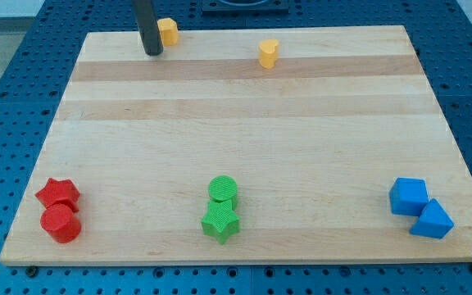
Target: Push the yellow hexagon towards the yellow heart
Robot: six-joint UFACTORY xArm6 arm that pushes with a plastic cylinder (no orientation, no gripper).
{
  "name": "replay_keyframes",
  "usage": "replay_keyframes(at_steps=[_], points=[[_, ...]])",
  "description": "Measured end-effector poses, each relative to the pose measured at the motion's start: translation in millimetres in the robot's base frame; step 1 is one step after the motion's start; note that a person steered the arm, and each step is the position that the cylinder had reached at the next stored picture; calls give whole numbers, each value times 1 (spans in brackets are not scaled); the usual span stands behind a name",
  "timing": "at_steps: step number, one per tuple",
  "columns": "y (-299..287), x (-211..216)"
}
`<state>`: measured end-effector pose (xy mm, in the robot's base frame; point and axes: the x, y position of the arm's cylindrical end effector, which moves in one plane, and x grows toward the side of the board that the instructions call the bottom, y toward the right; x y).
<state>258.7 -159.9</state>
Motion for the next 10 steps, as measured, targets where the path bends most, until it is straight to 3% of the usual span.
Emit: replay_keyframes(at_steps=[1, 3, 4, 6, 8, 9, 10], points=[[-17, 2], [-41, -58], [-39, -68], [-10, -66], [32, -2], [29, 12], [0, -9]])
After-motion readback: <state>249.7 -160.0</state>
